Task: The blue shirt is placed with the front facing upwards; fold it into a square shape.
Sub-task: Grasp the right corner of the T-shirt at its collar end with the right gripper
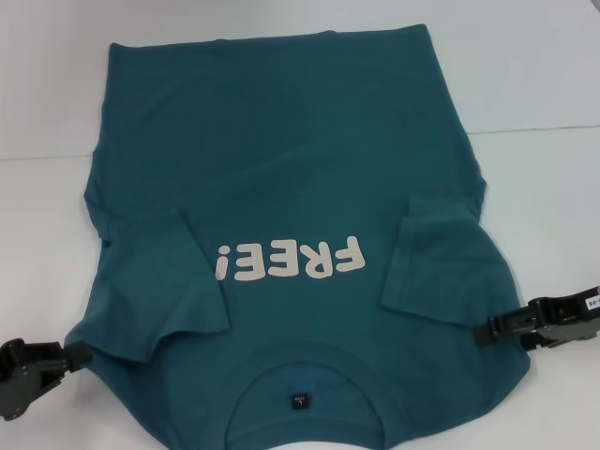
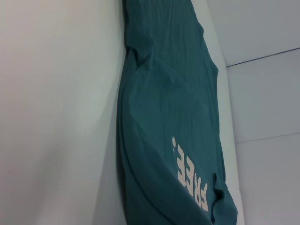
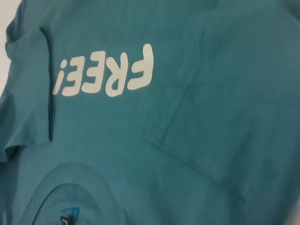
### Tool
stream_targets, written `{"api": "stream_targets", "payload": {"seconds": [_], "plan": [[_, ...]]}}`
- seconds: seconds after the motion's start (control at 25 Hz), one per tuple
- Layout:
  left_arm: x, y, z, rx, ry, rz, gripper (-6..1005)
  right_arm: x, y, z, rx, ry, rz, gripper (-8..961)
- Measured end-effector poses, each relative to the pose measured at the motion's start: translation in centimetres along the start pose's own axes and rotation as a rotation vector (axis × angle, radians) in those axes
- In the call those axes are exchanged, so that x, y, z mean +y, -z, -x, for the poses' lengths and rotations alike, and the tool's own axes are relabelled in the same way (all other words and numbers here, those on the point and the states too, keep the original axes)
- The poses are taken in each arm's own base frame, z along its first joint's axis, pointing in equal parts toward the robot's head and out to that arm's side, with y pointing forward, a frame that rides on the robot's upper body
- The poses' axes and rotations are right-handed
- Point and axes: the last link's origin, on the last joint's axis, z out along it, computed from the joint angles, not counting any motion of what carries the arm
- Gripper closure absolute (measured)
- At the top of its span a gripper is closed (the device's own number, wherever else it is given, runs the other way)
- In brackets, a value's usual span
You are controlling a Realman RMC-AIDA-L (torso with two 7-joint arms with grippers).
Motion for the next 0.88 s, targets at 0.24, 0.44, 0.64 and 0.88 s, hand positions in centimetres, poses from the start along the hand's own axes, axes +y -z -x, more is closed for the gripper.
{"api": "stream_targets", "payload": {"seconds": [0.24,0.44,0.64,0.88], "plan": [[0.0,0.0,0.0,0.002,0.001,0.0,956,-0.2,-0.2,0.0,0.022,-0.001,-0.036,48],[-0.1,0.1,0.0,0.006,0.002,-0.001,956,0.5,-1.0,0.3,0.035,0.018,-0.038,49],[-0.1,0.1,0.0,0.007,0.003,-0.001,956,0.8,-1.1,0.6,0.027,0.021,-0.029,50],[-0.1,0.2,-0.1,0.017,0.007,0.002,951,0.8,-1.2,0.5,0.038,0.026,-0.039,51]]}}
